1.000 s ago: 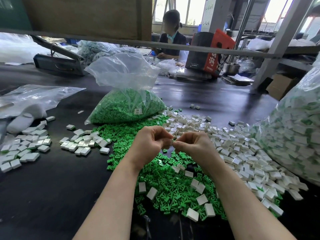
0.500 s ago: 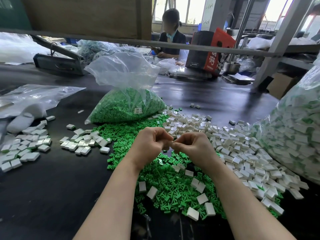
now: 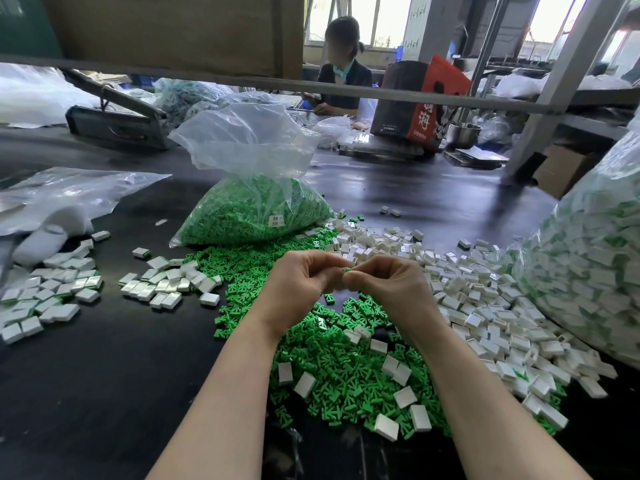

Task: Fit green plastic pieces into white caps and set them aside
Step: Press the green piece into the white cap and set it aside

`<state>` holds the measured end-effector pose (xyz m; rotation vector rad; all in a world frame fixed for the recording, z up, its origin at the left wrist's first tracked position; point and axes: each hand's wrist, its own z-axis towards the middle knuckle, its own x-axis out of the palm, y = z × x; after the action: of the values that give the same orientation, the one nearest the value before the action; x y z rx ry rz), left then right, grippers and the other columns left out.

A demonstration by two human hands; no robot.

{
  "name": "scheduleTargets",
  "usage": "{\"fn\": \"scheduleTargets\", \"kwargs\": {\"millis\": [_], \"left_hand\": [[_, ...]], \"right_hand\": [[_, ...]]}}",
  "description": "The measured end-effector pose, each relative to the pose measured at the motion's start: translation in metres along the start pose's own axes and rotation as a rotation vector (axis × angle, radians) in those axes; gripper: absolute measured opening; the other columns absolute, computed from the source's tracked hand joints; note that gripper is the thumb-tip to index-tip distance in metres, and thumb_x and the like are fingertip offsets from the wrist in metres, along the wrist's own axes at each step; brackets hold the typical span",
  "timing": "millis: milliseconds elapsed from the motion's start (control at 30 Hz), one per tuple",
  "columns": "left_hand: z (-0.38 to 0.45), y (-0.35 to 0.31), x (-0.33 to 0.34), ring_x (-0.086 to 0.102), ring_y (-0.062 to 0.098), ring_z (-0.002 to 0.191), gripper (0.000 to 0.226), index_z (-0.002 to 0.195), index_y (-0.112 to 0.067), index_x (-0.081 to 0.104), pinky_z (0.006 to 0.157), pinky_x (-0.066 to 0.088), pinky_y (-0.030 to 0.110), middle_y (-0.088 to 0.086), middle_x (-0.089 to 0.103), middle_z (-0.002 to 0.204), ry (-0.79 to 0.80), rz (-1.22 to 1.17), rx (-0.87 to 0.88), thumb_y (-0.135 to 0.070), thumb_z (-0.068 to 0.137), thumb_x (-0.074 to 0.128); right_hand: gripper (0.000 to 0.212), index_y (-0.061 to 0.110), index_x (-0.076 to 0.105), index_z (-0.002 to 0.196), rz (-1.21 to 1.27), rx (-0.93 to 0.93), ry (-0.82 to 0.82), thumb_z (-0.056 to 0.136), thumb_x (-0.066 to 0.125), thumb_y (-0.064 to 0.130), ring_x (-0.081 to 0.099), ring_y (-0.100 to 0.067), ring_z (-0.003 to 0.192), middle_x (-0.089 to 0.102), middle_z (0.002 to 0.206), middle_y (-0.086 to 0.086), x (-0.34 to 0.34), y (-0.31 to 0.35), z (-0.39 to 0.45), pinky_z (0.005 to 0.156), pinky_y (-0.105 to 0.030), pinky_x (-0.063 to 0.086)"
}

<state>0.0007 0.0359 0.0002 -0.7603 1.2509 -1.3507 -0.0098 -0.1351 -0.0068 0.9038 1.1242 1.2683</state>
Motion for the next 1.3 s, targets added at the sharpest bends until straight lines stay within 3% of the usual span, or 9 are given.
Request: {"fn": "scheduleTargets", "kwargs": {"millis": [133, 367, 500, 600, 733, 900, 967, 1133, 1300], "left_hand": [[0.001, -0.001, 0.000, 0.073, 0.012, 0.080, 0.013, 0.097, -0.010, 0.073, 0.070, 0.054, 0.018, 0.002, 0.076, 0.083, -0.026, -0.001, -0.015, -0.002, 0.091, 0.065], [0.001, -0.006, 0.006, 0.064, -0.004, 0.074, 0.008, 0.086, -0.021, 0.074, 0.067, 0.046, 0.007, -0.008, 0.071, 0.081, -0.109, 0.121, 0.027, -0.014, 0.085, 0.075], [0.002, -0.006, 0.007, 0.068, 0.009, 0.087, 0.007, 0.090, -0.018, 0.075, 0.083, 0.054, 0.024, -0.003, 0.072, 0.089, -0.097, 0.145, 0.020, -0.019, 0.084, 0.076], [0.003, -0.007, 0.008, 0.069, 0.012, 0.088, 0.006, 0.089, -0.020, 0.075, 0.086, 0.054, 0.028, -0.003, 0.072, 0.090, -0.102, 0.138, 0.015, -0.019, 0.084, 0.076], [0.002, -0.008, 0.010, 0.069, 0.005, 0.077, 0.005, 0.086, -0.020, 0.075, 0.071, 0.051, 0.014, -0.004, 0.074, 0.078, -0.098, 0.083, 0.019, -0.015, 0.086, 0.074], [0.000, -0.010, 0.013, 0.065, 0.012, 0.057, 0.007, 0.084, -0.012, 0.071, 0.055, 0.050, 0.017, 0.015, 0.070, 0.066, -0.091, -0.042, 0.000, -0.007, 0.089, 0.068], [0.000, -0.009, 0.015, 0.060, 0.012, 0.050, 0.009, 0.082, -0.013, 0.069, 0.051, 0.049, 0.019, 0.009, 0.065, 0.055, -0.093, -0.058, -0.013, -0.006, 0.088, 0.067], [0.002, -0.008, 0.021, 0.047, 0.015, 0.043, 0.005, 0.073, -0.014, 0.063, 0.049, 0.043, 0.026, -0.001, 0.055, 0.046, -0.125, -0.097, -0.045, -0.019, 0.072, 0.060], [0.002, -0.005, 0.024, 0.044, 0.017, 0.043, 0.008, 0.072, -0.016, 0.062, 0.048, 0.040, 0.026, 0.000, 0.055, 0.047, -0.145, -0.079, -0.048, -0.024, 0.070, 0.059]], "right_hand": [[0.035, 0.011, 0.070, 0.078, 0.113, 0.084, -0.013, 0.067, 0.079, 0.043, 0.056, -0.004, 0.053, 0.070, 0.067, -0.001, -0.001, 0.003, 0.000, 0.052, -0.017, 0.044], [0.055, 0.015, 0.067, 0.077, 0.230, 0.336, 0.127, 0.084, 0.046, 0.066, 0.052, -0.015, 0.056, 0.065, 0.067, -0.008, 0.000, 0.003, 0.002, 0.046, -0.020, 0.036], [0.063, 0.008, 0.067, 0.082, 0.280, 0.377, 0.271, 0.089, 0.039, 0.064, 0.053, -0.015, 0.057, 0.066, 0.071, -0.012, 0.005, 0.003, 0.002, 0.047, -0.020, 0.037], [0.053, 0.004, 0.063, 0.085, 0.374, 0.385, 0.273, 0.089, 0.043, 0.053, 0.051, -0.019, 0.060, 0.064, 0.070, -0.015, 0.007, 0.003, 0.003, 0.055, -0.026, 0.034], [0.046, 0.005, 0.064, 0.088, 0.509, 0.377, 0.270, 0.088, 0.046, 0.047, 0.056, -0.015, 0.057, 0.064, 0.066, -0.010, 0.008, 0.004, 0.001, 0.052, -0.021, 0.039], [0.058, -0.001, 0.060, 0.125, 0.549, 0.345, 0.291, 0.091, 0.050, 0.044, 0.057, -0.012, 0.063, 0.065, 0.071, -0.007, 0.007, 0.003, 0.001, 0.053, -0.018, 0.043], [0.062, -0.006, 0.055, 0.129, 0.534, 0.330, 0.293, 0.091, 0.052, 0.043, 0.057, -0.013, 0.065, 0.065, 0.077, -0.009, 0.007, 0.001, 0.001, 0.056, -0.018, 0.044], [0.045, 0.013, 0.075, 0.109, 0.486, 0.280, 0.312, 0.082, 0.066, 0.048, 0.055, -0.012, 0.068, 0.068, 0.081, -0.006, 0.009, -0.001, 0.001, 0.062, -0.021, 0.041], [0.043, 0.018, 0.078, 0.102, 0.481, 0.279, 0.312, 0.076, 0.070, 0.051, 0.057, -0.010, 0.068, 0.069, 0.078, 0.000, 0.010, -0.001, 0.001, 0.063, -0.020, 0.044]]}}
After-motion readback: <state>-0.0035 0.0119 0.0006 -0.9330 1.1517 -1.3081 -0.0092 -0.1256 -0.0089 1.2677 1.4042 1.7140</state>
